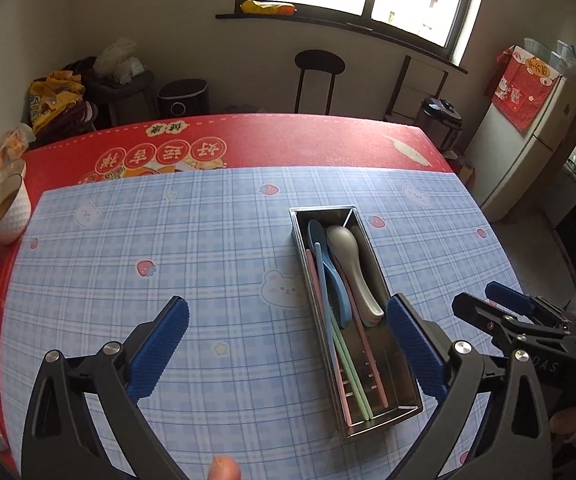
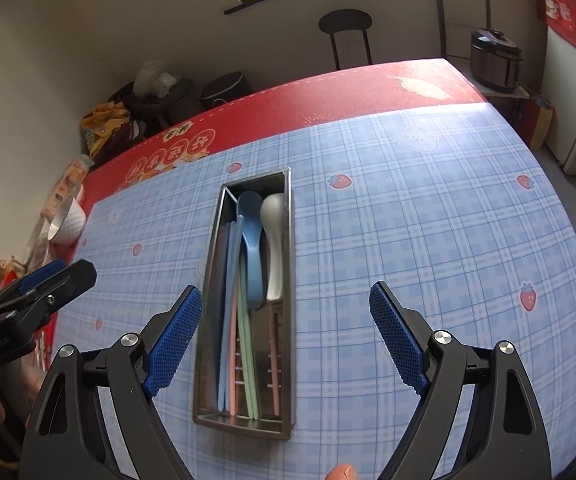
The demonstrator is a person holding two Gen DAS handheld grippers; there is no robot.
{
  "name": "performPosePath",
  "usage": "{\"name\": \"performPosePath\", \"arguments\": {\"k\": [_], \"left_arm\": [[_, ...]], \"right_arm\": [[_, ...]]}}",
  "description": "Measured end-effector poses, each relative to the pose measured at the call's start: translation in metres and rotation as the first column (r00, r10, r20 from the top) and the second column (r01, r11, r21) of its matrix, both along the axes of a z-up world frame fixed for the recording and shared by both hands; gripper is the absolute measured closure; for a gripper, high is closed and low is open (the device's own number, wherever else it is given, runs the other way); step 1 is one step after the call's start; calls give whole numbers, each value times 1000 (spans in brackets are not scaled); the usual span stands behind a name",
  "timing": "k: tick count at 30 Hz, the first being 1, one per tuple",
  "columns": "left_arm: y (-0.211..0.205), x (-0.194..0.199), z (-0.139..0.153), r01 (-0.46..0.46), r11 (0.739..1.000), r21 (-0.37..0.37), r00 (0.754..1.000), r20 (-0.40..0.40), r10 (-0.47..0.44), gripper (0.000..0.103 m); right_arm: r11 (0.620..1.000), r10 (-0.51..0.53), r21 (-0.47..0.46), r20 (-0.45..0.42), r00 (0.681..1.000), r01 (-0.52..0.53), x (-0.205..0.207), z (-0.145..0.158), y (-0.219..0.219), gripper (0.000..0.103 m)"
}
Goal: Organize utensils
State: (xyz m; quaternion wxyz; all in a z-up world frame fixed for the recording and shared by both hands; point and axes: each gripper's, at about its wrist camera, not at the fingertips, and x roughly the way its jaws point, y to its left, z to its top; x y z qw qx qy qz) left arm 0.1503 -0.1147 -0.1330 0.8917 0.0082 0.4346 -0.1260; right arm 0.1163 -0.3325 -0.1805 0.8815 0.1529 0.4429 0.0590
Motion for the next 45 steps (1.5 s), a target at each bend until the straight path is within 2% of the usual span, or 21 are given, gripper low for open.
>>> {"name": "performPosePath", "arguments": {"k": [2, 3, 5, 8, 11, 15, 19, 28, 39, 45], "left_arm": [[11, -10, 19, 7, 1000, 11, 999, 53, -7, 6], [16, -16, 29, 14, 1000, 6, 997, 78, -14, 6], [27, -30, 50, 31, 1000, 0, 991, 130, -31, 6], [37, -53, 76, 48, 998, 30, 975, 217, -54, 6], [47, -73, 95, 43, 998, 55, 956, 289, -57, 6], [63, -91, 110, 3, 999, 39, 940, 342, -16, 6], [78, -104, 113, -34, 999, 15, 931, 365, 26, 6], [107, -108, 107, -84, 996, -31, 938, 336, 90, 6], [110, -110, 103, -79, 996, -38, 942, 324, 87, 6], [113, -110, 102, -105, 994, -29, 939, 326, 109, 6]], "right_arm": [[1000, -3, -7, 56, 998, 3, -5, 22, 7, 20], [1000, -6, -12, 85, 996, 7, -9, 34, 9, 16], [1000, -5, -27, 145, 989, 9, -16, 57, 16, 16], [998, 11, -67, 218, 976, 3, -28, 87, 31, 16], [994, 35, -105, 261, 965, -8, -39, 109, 47, 16], [991, 47, -134, 284, 958, -9, -53, 123, 61, 16], [987, 61, -160, 284, 957, -15, -63, 124, 71, 16], [984, 26, -174, 286, 958, 25, -76, 122, 77, 16], [983, 24, -181, 290, 957, 30, -79, 124, 81, 16], [983, 25, -182, 288, 957, 29, -78, 124, 82, 16]]}}
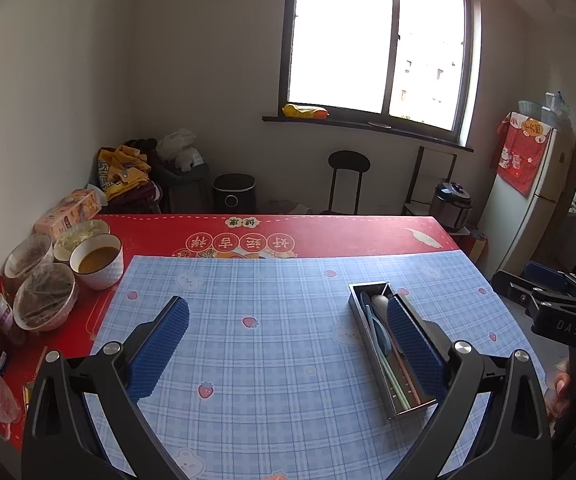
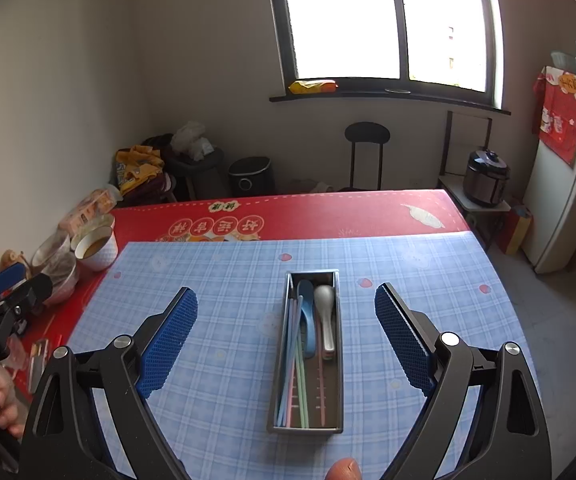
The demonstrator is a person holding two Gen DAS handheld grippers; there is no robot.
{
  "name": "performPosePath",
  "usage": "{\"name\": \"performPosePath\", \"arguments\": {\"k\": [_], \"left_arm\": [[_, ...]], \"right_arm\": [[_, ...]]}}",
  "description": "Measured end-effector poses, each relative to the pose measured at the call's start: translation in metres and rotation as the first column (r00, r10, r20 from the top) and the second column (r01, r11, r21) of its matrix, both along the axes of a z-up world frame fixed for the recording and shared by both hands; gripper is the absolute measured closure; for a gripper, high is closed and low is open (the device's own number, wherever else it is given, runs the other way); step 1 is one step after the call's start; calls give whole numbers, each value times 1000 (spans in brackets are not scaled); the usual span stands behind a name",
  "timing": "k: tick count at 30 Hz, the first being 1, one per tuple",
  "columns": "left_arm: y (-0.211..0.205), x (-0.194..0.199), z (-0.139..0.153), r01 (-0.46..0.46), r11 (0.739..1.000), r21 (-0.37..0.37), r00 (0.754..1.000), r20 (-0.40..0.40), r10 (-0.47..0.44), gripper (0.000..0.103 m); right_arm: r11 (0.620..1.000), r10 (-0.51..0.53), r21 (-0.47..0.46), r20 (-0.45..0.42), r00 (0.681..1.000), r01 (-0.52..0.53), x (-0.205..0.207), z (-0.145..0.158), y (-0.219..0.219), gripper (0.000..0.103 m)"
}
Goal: Organize utensils
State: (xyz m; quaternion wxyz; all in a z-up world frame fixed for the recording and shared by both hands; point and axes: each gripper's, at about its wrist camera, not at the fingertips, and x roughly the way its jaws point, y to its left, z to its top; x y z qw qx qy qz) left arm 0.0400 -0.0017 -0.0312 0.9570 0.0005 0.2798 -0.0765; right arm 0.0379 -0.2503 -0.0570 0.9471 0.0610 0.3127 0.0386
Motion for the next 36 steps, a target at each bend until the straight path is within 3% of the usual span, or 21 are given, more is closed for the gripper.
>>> {"name": "performPosePath", "arguments": {"k": [36], "left_arm": [[-1, 16, -6, 10, 1000, -10, 999, -45, -10, 6]], "right_arm": [[999, -44, 16, -22, 999, 45, 8, -4, -9, 16]]}}
